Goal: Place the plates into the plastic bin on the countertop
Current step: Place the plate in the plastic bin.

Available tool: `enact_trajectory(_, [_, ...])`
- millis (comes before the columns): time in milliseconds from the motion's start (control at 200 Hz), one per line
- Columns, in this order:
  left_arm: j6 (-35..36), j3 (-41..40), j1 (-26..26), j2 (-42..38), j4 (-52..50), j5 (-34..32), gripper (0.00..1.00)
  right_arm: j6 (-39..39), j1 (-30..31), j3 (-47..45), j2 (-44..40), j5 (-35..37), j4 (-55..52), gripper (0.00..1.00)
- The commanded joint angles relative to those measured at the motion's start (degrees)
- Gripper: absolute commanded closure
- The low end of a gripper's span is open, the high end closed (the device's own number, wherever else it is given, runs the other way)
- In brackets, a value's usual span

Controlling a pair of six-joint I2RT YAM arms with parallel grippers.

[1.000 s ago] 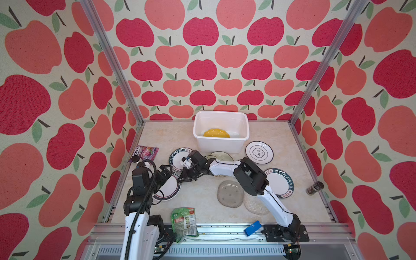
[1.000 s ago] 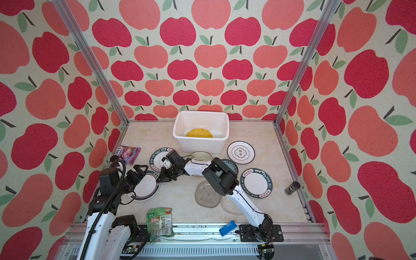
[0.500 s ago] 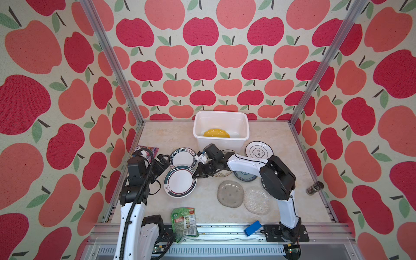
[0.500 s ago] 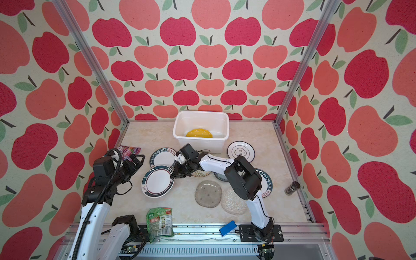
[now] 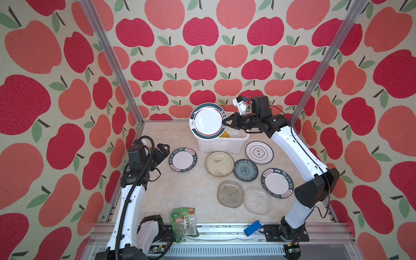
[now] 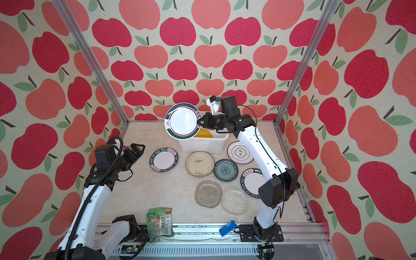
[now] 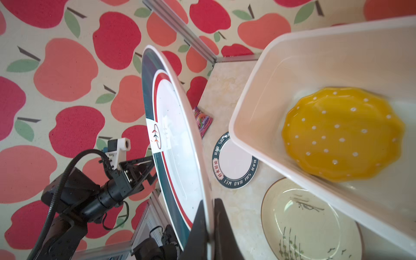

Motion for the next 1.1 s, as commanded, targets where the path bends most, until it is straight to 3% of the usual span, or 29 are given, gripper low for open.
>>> enact_trajectory(0, [0.4, 1.7, -3.1, 0.7, 3.6, 0.3, 0.01, -2.5, -3.7, 7.4, 7.4, 2.4, -6.1, 1.00])
enact_trajectory(145, [1.8, 2.7, -7.2, 2.1, 3.1, -2.4, 0.01, -3.4, -6.3, 18.1, 16.2, 3.4, -10.9, 1.00])
enact_trajectory(325, [0.9, 0.1, -8.5, 2.2, 5.6, -2.5, 0.01, -6.4, -6.3, 27.3, 24.1, 8.3, -17.5, 1.00])
enact_trajectory(830, [0.6, -2.3, -13.2, 4.8, 8.0, -4.9, 0.01, -8.2, -7.6, 31.4, 33.8, 11.6, -24.4, 1.00])
enact_trajectory(1096, [1.0, -3.0, -13.5, 5.3, 8.0, -5.8, 0.01, -10.1, -7.2, 39.1, 40.0, 15.1, -30.2, 1.00])
